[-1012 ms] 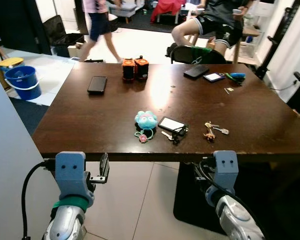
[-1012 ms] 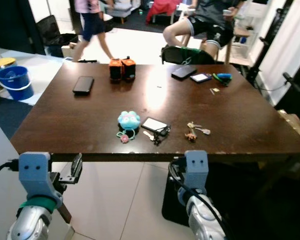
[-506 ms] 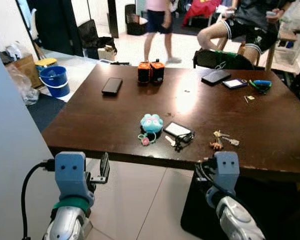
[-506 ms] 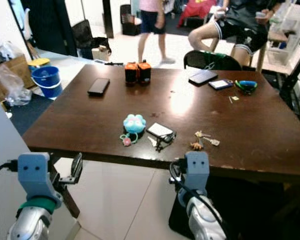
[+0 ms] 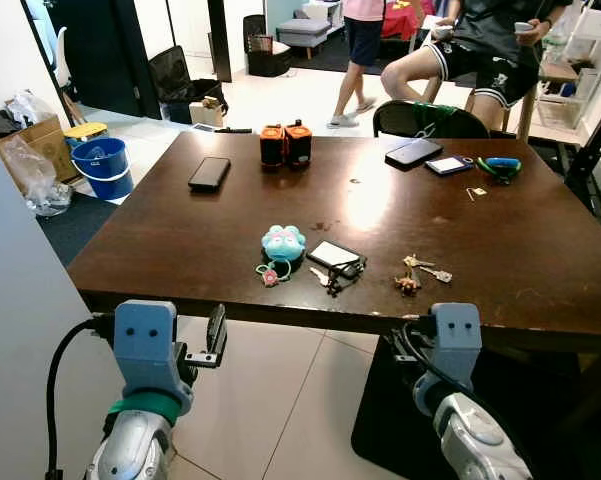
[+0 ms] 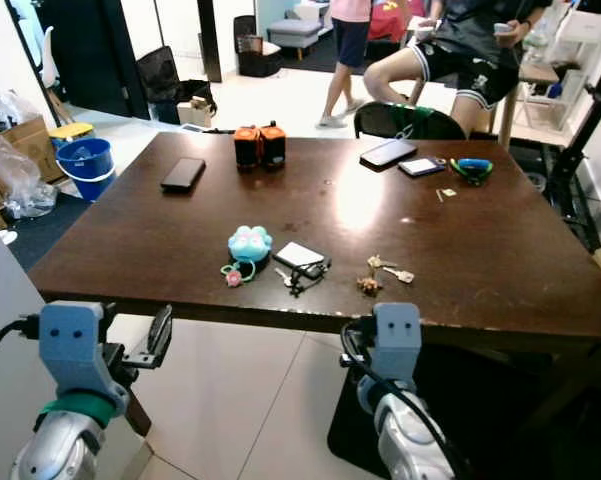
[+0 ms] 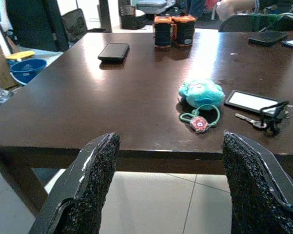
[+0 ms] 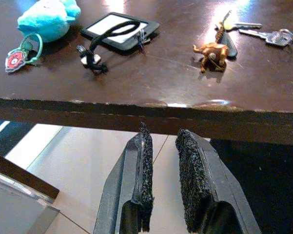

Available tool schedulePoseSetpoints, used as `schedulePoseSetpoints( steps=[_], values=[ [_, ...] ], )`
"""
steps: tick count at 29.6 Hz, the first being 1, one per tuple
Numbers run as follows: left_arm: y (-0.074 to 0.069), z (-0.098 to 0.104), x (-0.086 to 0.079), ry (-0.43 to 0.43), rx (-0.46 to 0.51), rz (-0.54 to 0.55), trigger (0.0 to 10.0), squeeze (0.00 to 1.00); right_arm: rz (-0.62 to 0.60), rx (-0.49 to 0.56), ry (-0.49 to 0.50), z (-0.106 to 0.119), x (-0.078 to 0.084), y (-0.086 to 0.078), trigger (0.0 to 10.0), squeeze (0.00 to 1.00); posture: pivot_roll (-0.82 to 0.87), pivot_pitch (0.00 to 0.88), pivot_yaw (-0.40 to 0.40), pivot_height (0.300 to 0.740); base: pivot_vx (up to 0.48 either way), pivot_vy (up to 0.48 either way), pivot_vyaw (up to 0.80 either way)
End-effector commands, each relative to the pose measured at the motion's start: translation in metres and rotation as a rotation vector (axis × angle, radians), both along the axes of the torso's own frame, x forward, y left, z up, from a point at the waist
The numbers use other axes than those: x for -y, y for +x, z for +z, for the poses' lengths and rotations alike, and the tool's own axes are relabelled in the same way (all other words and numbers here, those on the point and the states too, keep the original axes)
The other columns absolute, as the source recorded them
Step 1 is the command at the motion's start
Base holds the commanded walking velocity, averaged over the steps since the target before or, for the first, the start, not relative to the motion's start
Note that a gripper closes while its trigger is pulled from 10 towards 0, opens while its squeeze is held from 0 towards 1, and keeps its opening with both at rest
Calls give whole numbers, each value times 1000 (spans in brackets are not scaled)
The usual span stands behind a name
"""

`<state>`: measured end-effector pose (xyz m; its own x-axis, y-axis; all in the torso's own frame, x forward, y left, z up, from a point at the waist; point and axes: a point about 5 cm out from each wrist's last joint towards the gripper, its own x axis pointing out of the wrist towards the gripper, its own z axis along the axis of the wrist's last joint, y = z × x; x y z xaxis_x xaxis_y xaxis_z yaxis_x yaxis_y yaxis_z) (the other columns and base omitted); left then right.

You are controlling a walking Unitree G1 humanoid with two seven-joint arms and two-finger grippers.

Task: Hang keys on a hook

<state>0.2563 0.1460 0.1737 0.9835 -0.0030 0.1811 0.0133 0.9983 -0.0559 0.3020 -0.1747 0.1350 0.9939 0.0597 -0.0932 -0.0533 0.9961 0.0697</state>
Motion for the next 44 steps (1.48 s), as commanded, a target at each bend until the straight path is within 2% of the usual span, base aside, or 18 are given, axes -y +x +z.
schedulePoseSetpoints(
  steps=[1, 4, 16, 28, 44],
  values=[
    [-2, 2, -3, 21, 22, 3, 10000, 0, -3, -18, 17, -4, -1, -3, 10000, 0, -217, 114, 120, 740, 0, 480, 0],
    [-3, 3, -3, 34, 40, -3, 10000, 0, -3, -19, 18, -4, -1, -3, 10000, 0, -217, 114, 120, 740, 0, 0, 0],
    [-3, -2, -11, 15, -7, 38, 10000, 0, 1, -29, 14, -6, -2, -4, 10000, 0, -213, 108, 126, 740, 0, 0, 0],
    [-1, -4, -13, 25, -17, 53, 10000, 0, 2, -36, 27, -8, -3, -5, 10000, 0, -213, 102, 132, 740, 0, 0, -694],
    [0, -6, -14, 35, -36, 60, 10000, 0, 2, -34, 35, -7, -4, -5, 10000, 0, -210, 107, 136, 740, 0, 0, 0]
  ],
)
